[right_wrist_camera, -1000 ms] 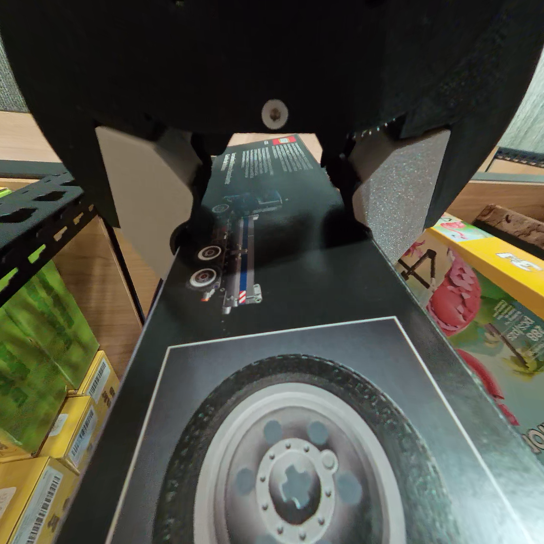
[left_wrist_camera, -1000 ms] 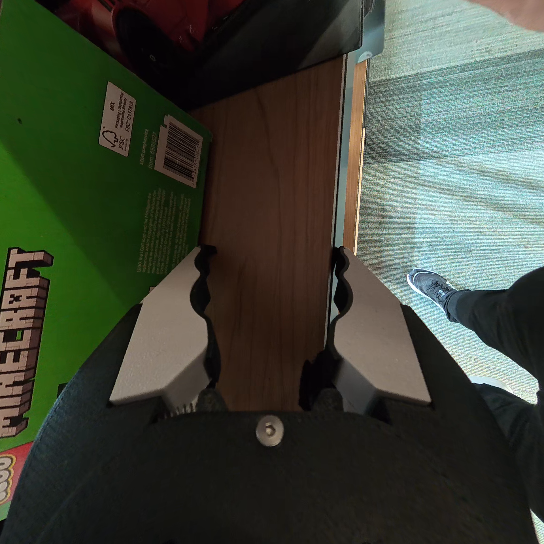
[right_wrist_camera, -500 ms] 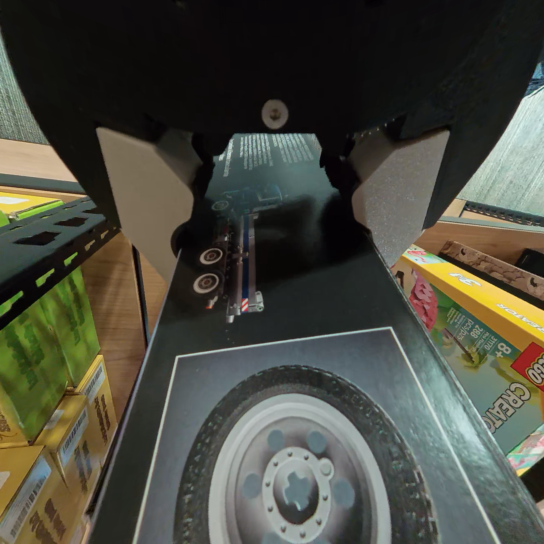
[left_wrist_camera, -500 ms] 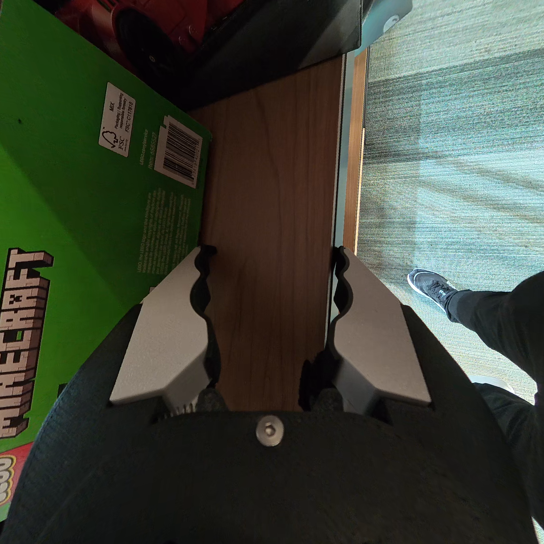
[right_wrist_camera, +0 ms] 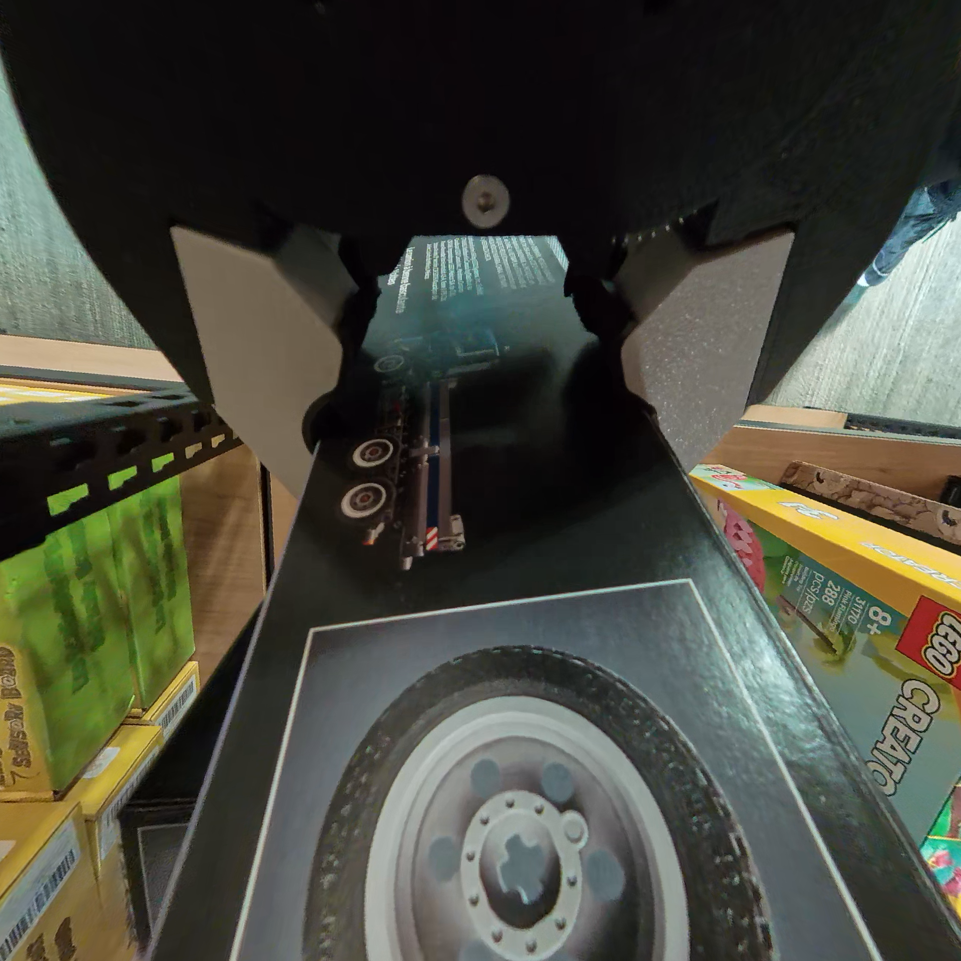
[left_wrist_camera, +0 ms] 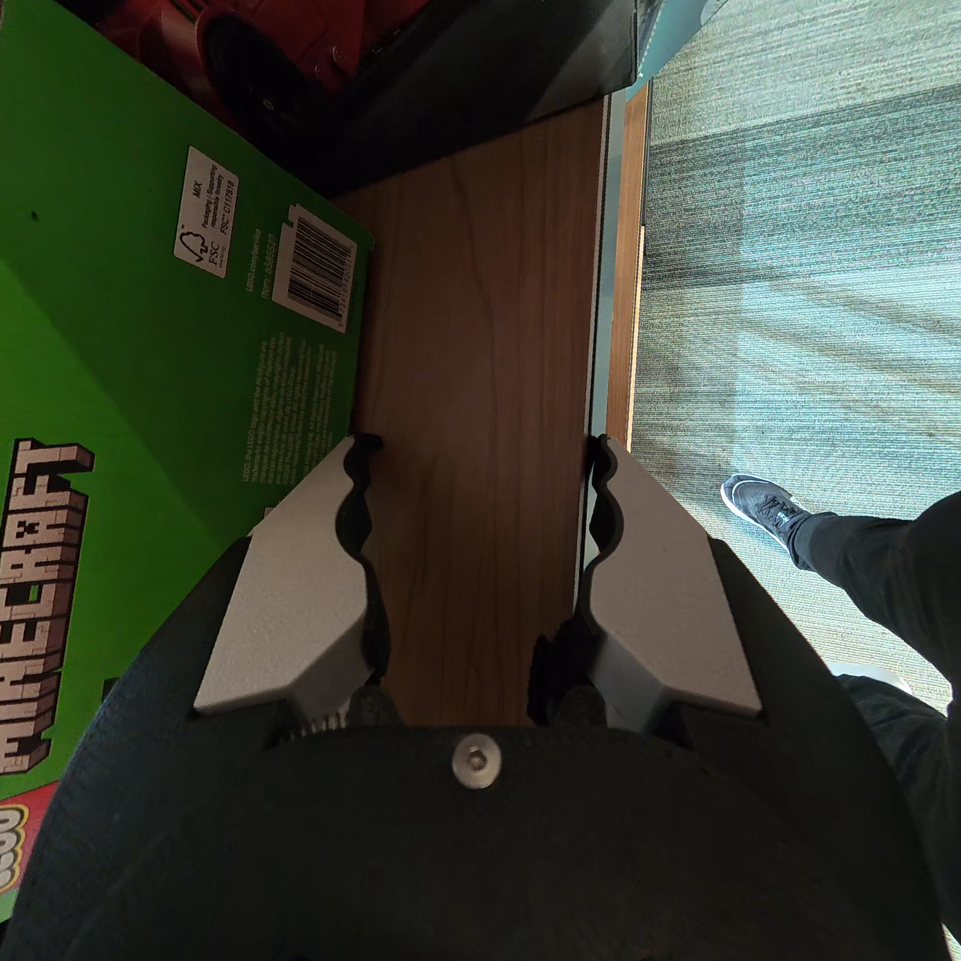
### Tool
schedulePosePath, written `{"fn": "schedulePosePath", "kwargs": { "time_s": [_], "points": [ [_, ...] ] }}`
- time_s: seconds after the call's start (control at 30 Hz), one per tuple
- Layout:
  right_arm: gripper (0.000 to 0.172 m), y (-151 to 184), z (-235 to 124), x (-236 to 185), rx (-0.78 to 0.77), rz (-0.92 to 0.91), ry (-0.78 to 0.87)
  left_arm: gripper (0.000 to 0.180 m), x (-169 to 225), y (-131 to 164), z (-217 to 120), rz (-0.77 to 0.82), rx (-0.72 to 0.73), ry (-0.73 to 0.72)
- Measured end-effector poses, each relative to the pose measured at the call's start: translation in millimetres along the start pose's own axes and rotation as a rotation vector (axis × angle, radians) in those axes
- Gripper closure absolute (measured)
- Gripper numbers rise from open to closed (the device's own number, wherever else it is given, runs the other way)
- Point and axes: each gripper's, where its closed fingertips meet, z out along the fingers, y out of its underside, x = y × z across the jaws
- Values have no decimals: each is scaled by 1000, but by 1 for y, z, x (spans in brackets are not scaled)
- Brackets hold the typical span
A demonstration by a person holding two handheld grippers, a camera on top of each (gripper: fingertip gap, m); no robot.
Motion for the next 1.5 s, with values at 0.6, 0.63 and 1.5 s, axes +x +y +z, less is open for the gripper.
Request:
{"fn": "schedulePosePath", "kwargs": {
  "time_s": [0.6,0.63,1.5],
  "points": [
    [60,-25,14,-31,-272,32,152,94,0,0,0,2,2,-1],
    [60,-26,14,-31,-283,32,154,94,0,0,0,2,2,-1],
    [58,-68,33,-27,-24,93,227,95,0,0,0,2,2,-3]
  ]
}}
